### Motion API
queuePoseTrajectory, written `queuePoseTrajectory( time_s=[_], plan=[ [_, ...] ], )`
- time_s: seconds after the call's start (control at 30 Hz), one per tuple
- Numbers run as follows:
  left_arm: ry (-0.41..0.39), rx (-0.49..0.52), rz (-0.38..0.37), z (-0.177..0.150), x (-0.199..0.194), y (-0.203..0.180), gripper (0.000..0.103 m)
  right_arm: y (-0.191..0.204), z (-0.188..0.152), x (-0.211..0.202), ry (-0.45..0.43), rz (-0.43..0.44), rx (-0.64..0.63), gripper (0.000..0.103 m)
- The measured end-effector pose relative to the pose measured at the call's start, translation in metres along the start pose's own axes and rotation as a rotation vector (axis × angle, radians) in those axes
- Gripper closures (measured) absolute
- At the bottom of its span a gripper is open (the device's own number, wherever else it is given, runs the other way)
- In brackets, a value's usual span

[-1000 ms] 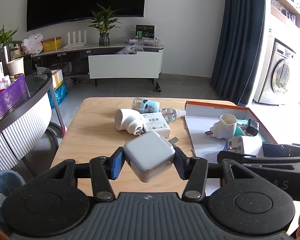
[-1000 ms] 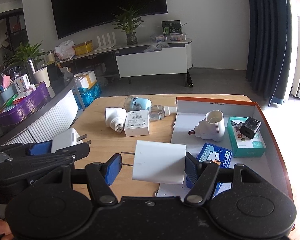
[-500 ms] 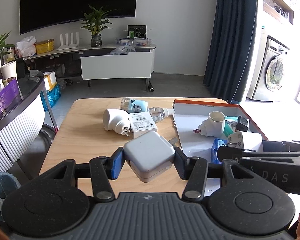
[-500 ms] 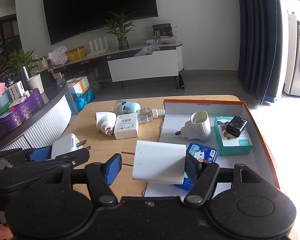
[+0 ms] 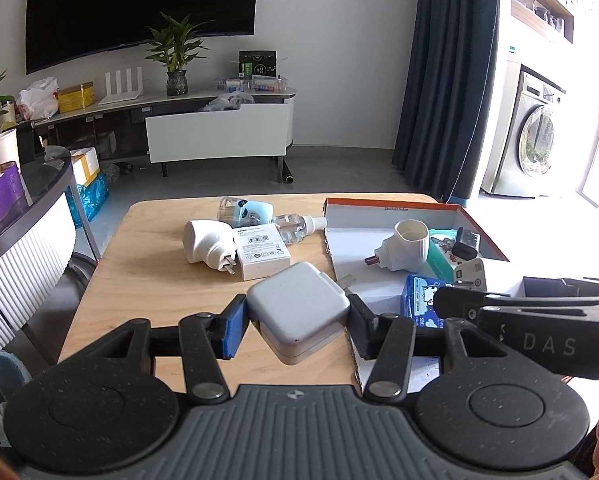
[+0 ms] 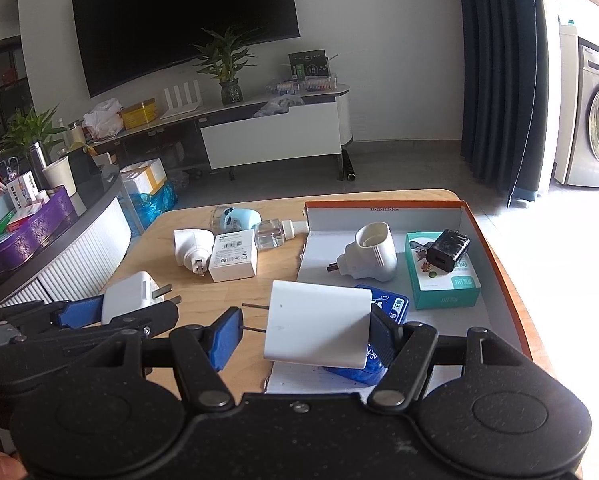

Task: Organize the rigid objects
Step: 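Lower the flat white charger into the tray with right tool while left tool releases the cube charger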

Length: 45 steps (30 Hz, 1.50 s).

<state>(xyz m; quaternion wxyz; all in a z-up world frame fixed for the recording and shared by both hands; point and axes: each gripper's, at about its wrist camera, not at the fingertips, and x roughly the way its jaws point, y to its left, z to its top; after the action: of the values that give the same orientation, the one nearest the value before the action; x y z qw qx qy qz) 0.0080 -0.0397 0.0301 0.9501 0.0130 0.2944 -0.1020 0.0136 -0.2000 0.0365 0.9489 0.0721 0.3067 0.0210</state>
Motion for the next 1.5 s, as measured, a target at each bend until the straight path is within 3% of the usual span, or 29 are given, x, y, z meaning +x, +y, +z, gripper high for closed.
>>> queuePoseTrajectory(
  time_s=[1.5],
  plan=[
    [0.049, 0.068, -0.102, -0.001, 0.02, -0.057, 0.05, -0.062, -0.007, -0.013, -0.004, -0.101, 0.097, 0.023]
  ],
)
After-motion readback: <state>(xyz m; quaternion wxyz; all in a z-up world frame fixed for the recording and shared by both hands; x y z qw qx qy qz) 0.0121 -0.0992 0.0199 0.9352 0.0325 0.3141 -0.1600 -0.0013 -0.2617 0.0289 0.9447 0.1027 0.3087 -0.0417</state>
